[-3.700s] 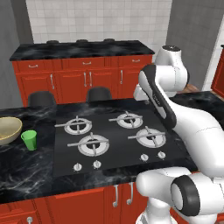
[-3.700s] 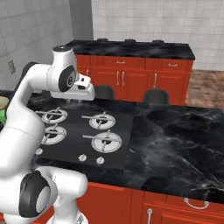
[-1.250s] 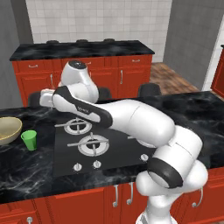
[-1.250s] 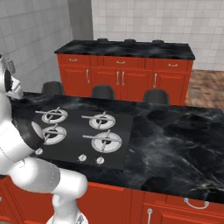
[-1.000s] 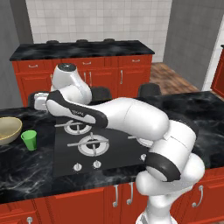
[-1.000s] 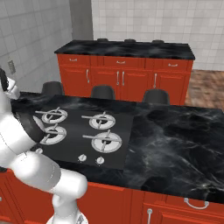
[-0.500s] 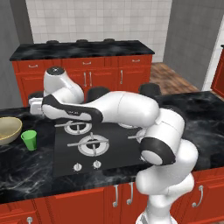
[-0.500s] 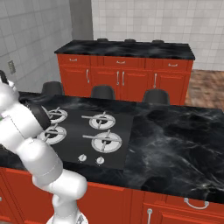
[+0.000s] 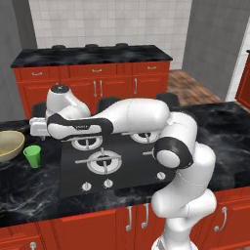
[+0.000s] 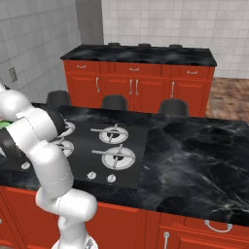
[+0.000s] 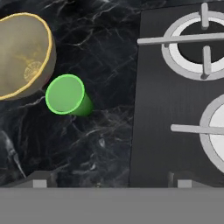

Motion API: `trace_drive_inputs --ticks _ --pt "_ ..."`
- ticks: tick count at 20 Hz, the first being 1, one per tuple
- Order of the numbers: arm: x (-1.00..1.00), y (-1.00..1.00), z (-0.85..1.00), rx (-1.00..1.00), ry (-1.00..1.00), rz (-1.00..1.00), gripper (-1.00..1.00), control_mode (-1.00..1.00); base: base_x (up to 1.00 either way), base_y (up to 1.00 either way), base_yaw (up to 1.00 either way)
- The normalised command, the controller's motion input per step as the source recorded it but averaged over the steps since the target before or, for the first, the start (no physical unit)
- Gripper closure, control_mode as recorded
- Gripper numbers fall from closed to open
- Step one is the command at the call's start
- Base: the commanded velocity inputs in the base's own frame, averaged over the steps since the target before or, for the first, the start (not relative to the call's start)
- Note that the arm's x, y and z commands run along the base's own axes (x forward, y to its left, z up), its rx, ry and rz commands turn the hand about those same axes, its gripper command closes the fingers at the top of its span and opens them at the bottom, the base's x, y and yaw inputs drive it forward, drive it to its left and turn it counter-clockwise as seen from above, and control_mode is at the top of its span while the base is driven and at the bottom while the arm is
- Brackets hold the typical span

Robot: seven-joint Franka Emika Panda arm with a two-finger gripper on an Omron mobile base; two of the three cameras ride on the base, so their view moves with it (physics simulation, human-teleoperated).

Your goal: Pick the cup and bowl from the counter and place them on the counter next to the sink.

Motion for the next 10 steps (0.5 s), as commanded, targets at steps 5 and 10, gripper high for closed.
trace_drive_inputs --ticks 5,10 --pt "0.25 0.22 0.00 -0.03 0.02 0.01 -1.00 -1.00 0.00 0.00 0.00" --pt "0.38 0.28 -0.06 -0.03 0.00 0.00 -1.00 -1.00 0.00 0.00 0.00"
